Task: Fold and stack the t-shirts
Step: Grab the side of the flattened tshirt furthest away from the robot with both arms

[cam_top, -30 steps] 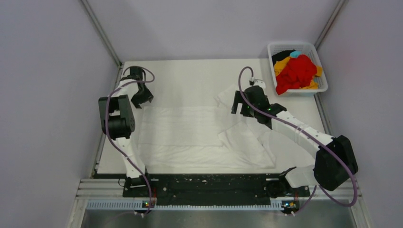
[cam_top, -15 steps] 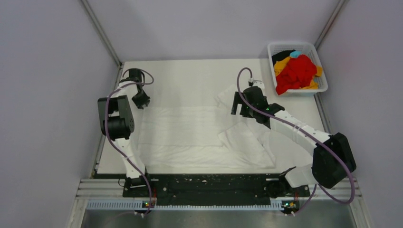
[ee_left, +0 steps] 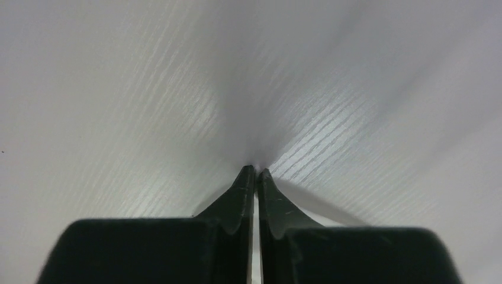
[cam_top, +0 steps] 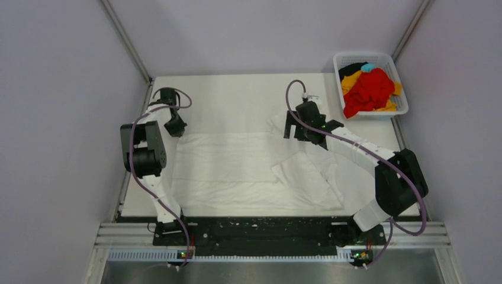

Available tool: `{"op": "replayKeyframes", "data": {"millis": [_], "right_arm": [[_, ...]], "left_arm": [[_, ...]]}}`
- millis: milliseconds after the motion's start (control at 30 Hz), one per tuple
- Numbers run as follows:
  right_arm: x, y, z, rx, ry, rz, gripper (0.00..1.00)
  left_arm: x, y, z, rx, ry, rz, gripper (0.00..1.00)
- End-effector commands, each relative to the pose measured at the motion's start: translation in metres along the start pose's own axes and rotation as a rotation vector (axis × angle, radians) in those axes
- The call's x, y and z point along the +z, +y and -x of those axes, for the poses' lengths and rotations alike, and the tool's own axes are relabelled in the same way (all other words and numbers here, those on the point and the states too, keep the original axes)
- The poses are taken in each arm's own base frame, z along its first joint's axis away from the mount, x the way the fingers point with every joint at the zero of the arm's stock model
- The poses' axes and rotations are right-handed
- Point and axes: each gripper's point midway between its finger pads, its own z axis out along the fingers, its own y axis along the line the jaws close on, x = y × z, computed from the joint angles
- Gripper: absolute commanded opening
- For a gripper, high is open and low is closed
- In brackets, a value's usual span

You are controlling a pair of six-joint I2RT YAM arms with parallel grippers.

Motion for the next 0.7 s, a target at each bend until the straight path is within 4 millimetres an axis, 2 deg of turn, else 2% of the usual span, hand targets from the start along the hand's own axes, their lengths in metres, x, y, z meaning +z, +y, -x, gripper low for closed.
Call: {"op": "replayKeyframes", "data": {"millis": [0,133,300,467,567,667], "right_arm": [[0.007,0.008,0.031,-0.004,-0.060,0.004,0.99],[0.021,0.010,0.050,-0.024,-0.084,-0.017,0.99],[0.050,0.010,0.084,-0.086,-0.133,-0.098,0.99],[0.095,0.018,0.111,-0.142,-0.150,-0.134,0.96],[0.125,0.024,0.120,-0.173,-0.139,-0.148,0.93],[0.154,0.033,0.121,-0.217,-0.110,-0.146,0.88]], "left_arm": [[0.004,0.010,-0.035,0.030,0.118,0.025,0.00],[-0.002,0.006,-0.026,0.030,0.090,0.012,0.00],[-0.018,0.002,-0.014,0.013,0.044,-0.011,0.00],[-0.033,-0.001,-0.005,0.001,0.009,-0.037,0.00],[-0.038,-0.003,-0.005,-0.002,0.003,-0.050,0.00],[-0.044,-0.004,-0.004,-0.004,-0.006,-0.057,0.00]]}}
